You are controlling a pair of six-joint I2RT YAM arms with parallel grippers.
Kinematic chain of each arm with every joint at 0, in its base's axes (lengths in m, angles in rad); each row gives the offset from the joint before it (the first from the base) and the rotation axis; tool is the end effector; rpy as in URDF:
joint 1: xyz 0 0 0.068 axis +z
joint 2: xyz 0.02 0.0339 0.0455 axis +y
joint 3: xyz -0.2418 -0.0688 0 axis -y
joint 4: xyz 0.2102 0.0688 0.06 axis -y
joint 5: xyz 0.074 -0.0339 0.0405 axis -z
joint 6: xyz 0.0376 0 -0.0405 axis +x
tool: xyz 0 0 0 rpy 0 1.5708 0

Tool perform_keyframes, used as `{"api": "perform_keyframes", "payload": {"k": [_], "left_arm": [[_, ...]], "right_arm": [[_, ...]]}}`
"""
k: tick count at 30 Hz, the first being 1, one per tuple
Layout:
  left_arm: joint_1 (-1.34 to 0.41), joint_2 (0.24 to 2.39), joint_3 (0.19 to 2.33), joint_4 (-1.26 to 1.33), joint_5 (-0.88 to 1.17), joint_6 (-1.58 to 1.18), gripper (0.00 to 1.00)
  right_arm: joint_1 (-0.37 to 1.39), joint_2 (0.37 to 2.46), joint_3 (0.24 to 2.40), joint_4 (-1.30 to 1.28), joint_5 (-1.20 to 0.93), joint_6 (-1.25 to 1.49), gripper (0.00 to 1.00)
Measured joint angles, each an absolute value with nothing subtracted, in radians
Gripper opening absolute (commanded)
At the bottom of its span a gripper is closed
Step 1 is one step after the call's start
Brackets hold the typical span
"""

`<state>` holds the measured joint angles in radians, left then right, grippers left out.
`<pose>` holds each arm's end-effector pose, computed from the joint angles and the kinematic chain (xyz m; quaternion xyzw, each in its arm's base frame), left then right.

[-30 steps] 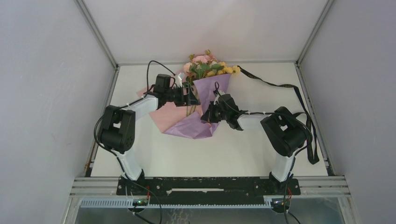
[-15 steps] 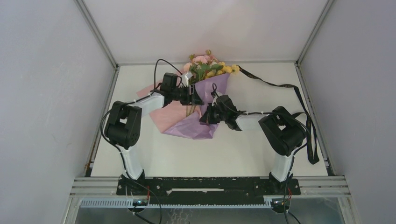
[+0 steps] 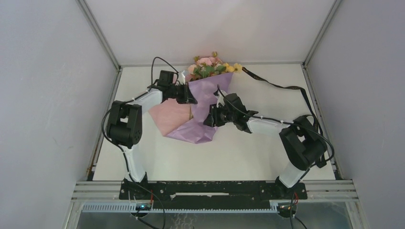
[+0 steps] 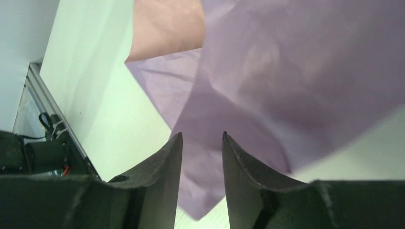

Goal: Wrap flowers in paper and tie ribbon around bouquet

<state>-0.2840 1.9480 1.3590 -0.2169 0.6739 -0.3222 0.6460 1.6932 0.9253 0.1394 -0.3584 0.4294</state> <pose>0.3666 -0.1315 0.1968 0.1066 0.8778 -0.3979 0.2446 0.2562 0.2096 0.1864 -0.1752 0.8629 0.3652 0.3023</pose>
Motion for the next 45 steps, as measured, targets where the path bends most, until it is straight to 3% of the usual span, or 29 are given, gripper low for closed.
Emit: {"api": "perform_keyframes", "payload": {"k": [8,20,33,35,37,38,45], "left_arm": [[-0.133,1.977,1.359,-0.282,0.633,-0.287,0.0],[-0.102,2.064,1.362,-0.31,0.604,-0.289,0.0],[-0.101,2.064,1.362,-0.31,0.604,-0.288,0.0],[-0.1,2.064,1.362,-0.31,0.603,-0.288,0.0],[-0.1,2.064,1.362,-0.31,0.603,-0.288,0.0],[-0.1,2.064,1.362,-0.31,0.603,-0.288,0.0],[-0.1,2.064,1.362,-0.31,0.603,-0.287,0.0]], "right_arm": [[0.647,1.629,0.941,0.041,-0.396,0.327,0.44],[0.732,1.694,1.0,0.047,-0.4,0.324,0.39],[0.918,1.748,1.047,0.084,-0.209,0.492,0.62],[0.92,1.761,1.047,0.087,-0.196,0.55,0.71],[0.9,1.777,1.041,0.097,-0.192,0.611,0.88],[0.884,1.782,1.029,0.112,-0.191,0.643,0.91],[0.778,1.844,0.942,0.246,-0.244,0.803,0.88]]}}
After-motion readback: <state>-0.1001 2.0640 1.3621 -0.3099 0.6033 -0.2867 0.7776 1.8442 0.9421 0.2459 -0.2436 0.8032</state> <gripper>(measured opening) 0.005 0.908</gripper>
